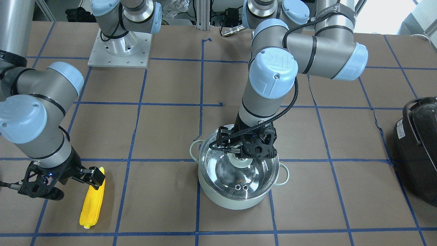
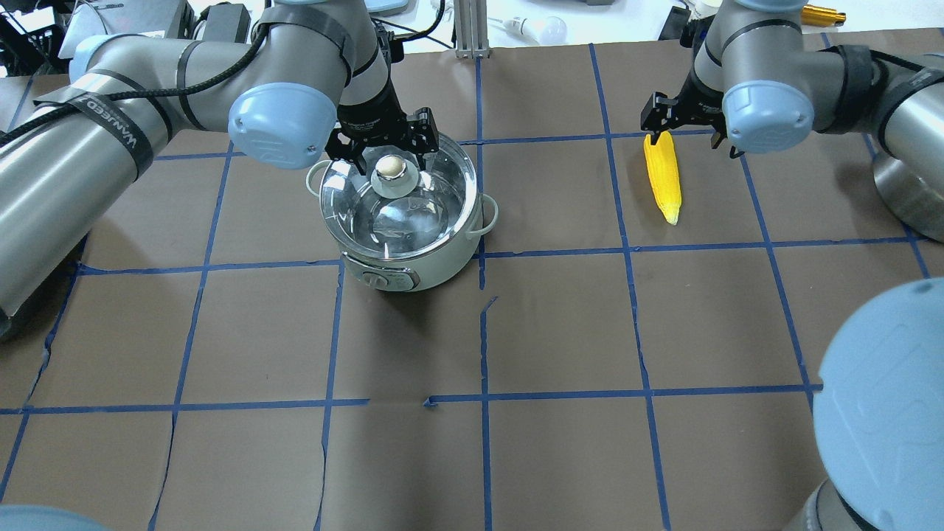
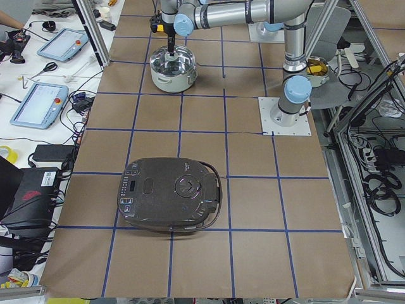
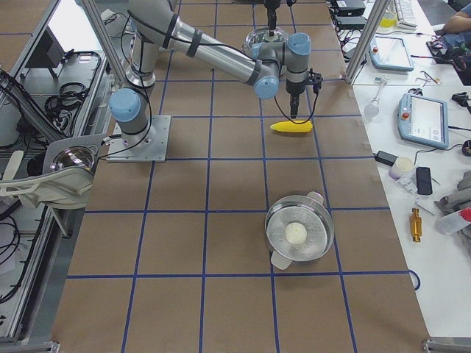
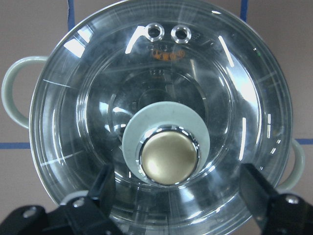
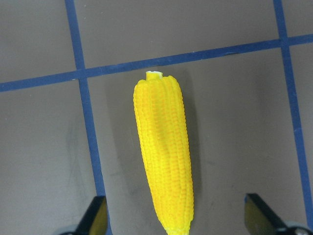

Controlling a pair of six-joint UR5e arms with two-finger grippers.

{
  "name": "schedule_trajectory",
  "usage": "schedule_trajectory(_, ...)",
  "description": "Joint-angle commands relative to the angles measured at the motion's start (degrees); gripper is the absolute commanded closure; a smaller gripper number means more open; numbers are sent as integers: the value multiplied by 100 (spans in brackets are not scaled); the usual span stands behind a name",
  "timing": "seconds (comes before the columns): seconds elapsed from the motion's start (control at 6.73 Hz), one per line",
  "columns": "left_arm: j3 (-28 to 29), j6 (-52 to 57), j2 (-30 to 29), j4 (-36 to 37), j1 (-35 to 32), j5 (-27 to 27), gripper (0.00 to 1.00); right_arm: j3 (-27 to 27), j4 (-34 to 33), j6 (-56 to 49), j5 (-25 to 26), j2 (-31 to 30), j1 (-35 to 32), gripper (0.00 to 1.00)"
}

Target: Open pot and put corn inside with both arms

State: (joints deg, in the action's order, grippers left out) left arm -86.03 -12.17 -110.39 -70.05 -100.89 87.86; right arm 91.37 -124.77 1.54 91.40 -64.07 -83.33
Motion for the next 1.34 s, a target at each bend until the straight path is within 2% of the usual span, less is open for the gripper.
schedule_trajectory(0.0,-28,-49,-62,53,-1,11,22,21,-535,-66,-8,524,1,0)
schedule_trajectory(0.45,-46,4,-106,53,-1,47,28,143,-610,-66,-8,782,1,0)
schedule_trajectory(0.59,-46,4,-106,53,-1,47,34,153,-706,-66,18,878,1,0)
schedule_trajectory(0.74,-54,74,-106,53,-1,47,49,162,-716,-66,44,896,10,11)
schedule_trajectory(0.89,-72,83,-106,53,-1,55,67,162,-716,12,53,896,10,40)
schedule_trajectory(1.04,-46,83,-80,44,-1,64,81,110,-716,13,27,888,19,75)
schedule_trajectory(1.19,-11,74,60,9,-1,64,83,48,-716,21,-34,870,19,96)
